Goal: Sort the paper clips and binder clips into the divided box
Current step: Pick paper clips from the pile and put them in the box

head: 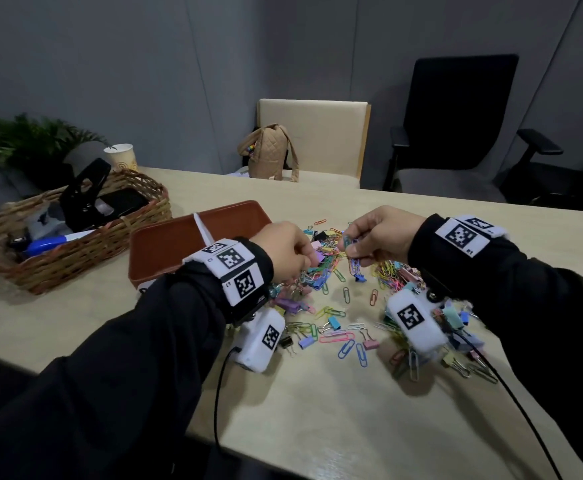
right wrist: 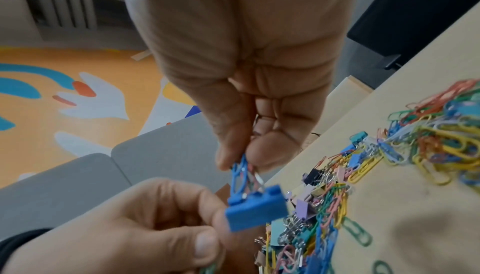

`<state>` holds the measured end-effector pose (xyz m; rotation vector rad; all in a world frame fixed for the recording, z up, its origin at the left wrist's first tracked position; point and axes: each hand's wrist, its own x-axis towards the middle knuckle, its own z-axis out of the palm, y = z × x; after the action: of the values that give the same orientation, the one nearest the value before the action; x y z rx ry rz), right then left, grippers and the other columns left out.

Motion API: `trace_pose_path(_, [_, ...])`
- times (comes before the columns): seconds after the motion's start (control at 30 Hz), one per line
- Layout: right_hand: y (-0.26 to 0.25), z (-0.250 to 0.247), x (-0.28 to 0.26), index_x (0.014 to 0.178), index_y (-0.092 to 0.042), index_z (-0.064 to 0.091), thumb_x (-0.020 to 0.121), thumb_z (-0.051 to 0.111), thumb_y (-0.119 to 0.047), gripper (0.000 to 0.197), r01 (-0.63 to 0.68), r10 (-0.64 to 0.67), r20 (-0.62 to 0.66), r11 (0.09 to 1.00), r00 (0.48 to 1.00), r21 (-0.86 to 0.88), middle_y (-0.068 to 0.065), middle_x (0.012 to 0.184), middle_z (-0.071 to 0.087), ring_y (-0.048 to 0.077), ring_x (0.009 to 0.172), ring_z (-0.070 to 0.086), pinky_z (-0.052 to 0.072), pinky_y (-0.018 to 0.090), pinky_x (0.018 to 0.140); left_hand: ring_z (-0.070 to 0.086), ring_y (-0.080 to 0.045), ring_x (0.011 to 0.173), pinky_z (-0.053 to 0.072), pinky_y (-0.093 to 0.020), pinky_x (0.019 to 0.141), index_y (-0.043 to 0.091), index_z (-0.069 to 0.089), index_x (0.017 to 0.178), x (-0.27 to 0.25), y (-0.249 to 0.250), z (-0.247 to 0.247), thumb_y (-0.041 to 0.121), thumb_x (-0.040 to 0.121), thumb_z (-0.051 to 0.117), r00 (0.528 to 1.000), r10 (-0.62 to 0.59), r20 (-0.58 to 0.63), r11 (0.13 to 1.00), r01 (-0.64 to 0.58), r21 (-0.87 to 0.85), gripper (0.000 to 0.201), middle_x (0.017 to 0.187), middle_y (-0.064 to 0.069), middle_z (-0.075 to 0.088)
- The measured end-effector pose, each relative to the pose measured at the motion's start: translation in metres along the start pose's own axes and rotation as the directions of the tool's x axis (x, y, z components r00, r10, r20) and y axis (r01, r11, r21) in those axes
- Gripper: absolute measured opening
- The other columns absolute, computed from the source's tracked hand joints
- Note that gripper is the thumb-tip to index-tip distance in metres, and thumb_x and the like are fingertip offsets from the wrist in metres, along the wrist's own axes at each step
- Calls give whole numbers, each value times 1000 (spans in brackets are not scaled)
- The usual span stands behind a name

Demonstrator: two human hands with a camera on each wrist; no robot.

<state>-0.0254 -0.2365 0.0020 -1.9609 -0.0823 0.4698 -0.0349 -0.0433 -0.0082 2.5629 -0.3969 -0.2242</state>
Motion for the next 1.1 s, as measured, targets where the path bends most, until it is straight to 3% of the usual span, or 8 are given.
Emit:
trace_pose_path(0.17, [1,8,10,72,-3,66,83,62,11,18,11,-17,-35,983,999,-183,-2,51,62,11,46,56,53,19,50,70,-24,73,60,-34,69,20,66,80,-10,-11,-22,6,91,54,983,5,-185,991,-29,-127,22,73,-6,68])
trace_pose_path(0.3, [1,13,13,69,-4,66,82,64,11,19,18,-32,-44,958,999,-285,5,57,61,15,52,55,53,20,52,70,-19,70,60,-33,69,16,67,87,-15,-21,-36,4,92,54,969,-21,-245,983,-24,-180,19,76,-7,70])
trace_pose_path(0.6, [-33,36,20,73,1,60,83,59,14,16,169,-136,-148,957,980,236,14,77,61,12,47,60,54,18,49,67,-13,62,58,-31,74,18,66,82,-21,-44,-53,7,90,57,880,-103,-464,989,40,-143,16,71,-5,71])
trace_pose_path(0.77, [-51,63,38,72,0,60,83,60,14,17,270,-200,-249,917,948,294,8,73,61,11,50,59,56,17,53,69,-18,71,57,-32,76,18,68,79,-19,-48,-61,7,87,59,807,-106,-581,989,25,-145,16,73,-3,69])
trace_pose_path(0.87, [-51,81,49,79,3,66,84,62,11,10,289,-229,-244,925,942,248,8,73,62,11,55,61,55,16,55,64,-20,89,46,-22,80,17,72,89,-19,-50,-59,12,89,59,816,-64,-575,995,97,27,15,89,-3,70])
trace_pose_path(0.93, [-49,85,51,98,4,69,85,62,7,14,289,-255,-209,945,944,152,9,74,64,14,62,62,55,15,58,62,-22,94,47,-25,83,19,72,94,-20,-51,-54,18,91,56,835,-42,-549,989,113,97,16,94,-3,71])
trace_pose_path(1.0, [-47,82,50,105,3,68,86,60,7,21,309,-281,-210,944,937,116,15,83,67,20,72,64,56,20,67,62,-22,92,49,-30,82,22,71,94,-23,-48,-49,25,92,55,837,-3,-547,979,115,169,16,93,-1,70])
trace_pose_path(1.1, [-39,64,44,95,-1,68,88,58,7,14,326,-302,-269,944,915,50,15,85,67,23,77,65,56,29,72,58,-18,80,48,-29,72,27,63,80,-27,-39,-40,36,90,57,850,43,-524,974,81,211,15,78,7,62])
